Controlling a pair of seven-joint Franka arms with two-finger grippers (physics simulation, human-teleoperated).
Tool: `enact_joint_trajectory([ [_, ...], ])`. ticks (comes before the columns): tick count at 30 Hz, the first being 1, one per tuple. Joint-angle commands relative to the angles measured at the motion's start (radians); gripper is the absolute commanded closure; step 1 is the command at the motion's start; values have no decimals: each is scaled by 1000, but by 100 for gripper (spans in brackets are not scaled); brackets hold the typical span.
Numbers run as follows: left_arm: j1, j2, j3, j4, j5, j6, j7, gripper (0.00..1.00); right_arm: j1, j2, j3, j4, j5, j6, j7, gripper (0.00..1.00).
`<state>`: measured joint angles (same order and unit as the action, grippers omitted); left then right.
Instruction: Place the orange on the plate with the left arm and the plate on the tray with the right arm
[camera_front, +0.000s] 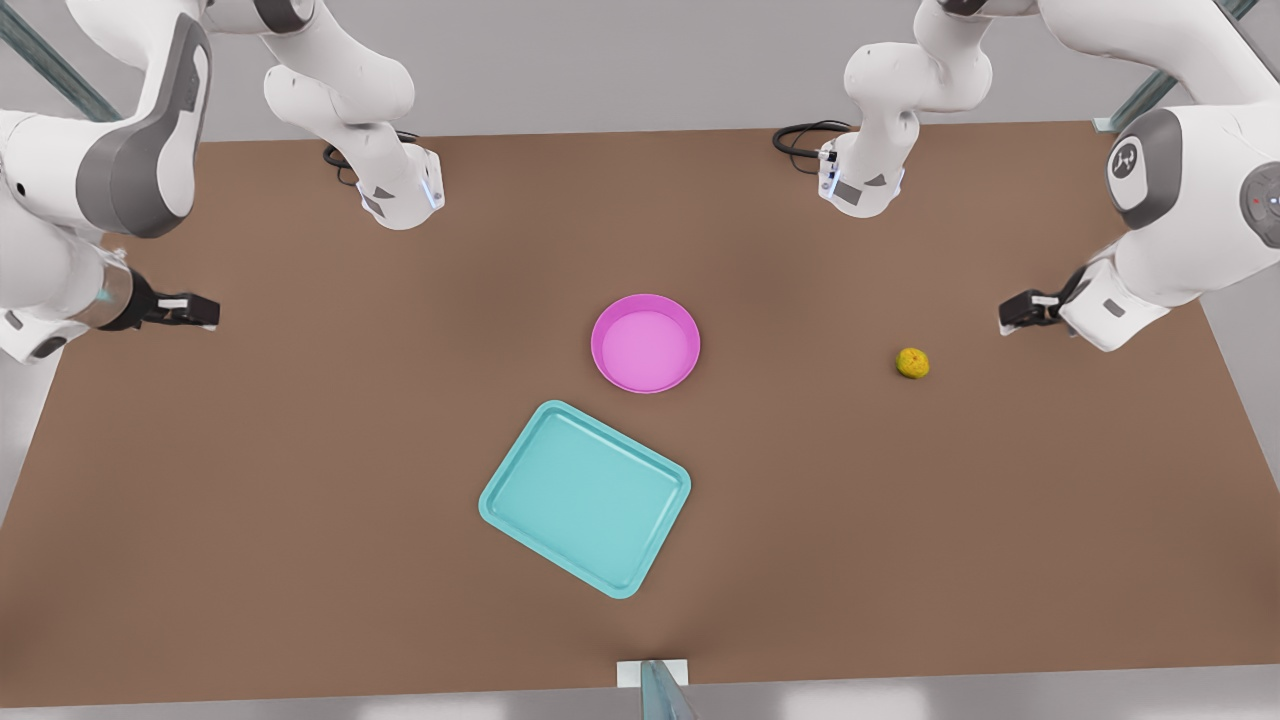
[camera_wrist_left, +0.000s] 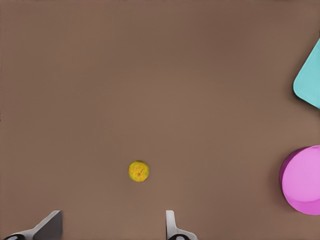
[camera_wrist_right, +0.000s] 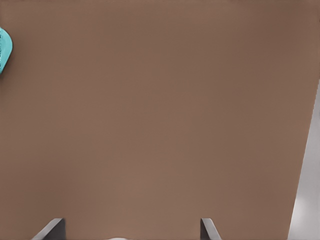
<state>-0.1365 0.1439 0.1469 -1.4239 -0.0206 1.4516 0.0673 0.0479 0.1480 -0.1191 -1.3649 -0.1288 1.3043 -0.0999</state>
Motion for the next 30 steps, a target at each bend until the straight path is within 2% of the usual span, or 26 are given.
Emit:
enact_joint_trajectory([
  [1,0,-1,0,-1,1,53,11,0,0,1,-1,0,-2,95,-60,0],
  [3,3,14,3,-72,2,67,-1,0,0,2,-1,0,-2,93,-60,0],
  [4,6,94,17,-81,2,32,-18,0,0,2,-1,0,-2,92,-61,0],
  [5,8,144,36,-170,2,85,-60,0,0,2,-1,0,-2,93,-61,0],
  [6,6,140,63,-341,2,258,-43,0,0,2,-1,0,0,92,-60,0],
  [7,6,137,63,-450,2,390,-37,0,0,4,-1,-2,-2,93,-61,0],
  [11,8,167,66,-674,4,726,80,0,0,8,-1,-2,0,92,-60,0],
  [15,0,195,65,-717,2,762,77,0,0,12,-1,-3,1,92,-60,0],
  [16,0,195,65,-773,4,842,82,0,0,12,-1,-3,1,92,-60,0],
  [30,-34,194,63,-820,2,813,120,0,0,24,-1,-5,1,89,-60,0],
])
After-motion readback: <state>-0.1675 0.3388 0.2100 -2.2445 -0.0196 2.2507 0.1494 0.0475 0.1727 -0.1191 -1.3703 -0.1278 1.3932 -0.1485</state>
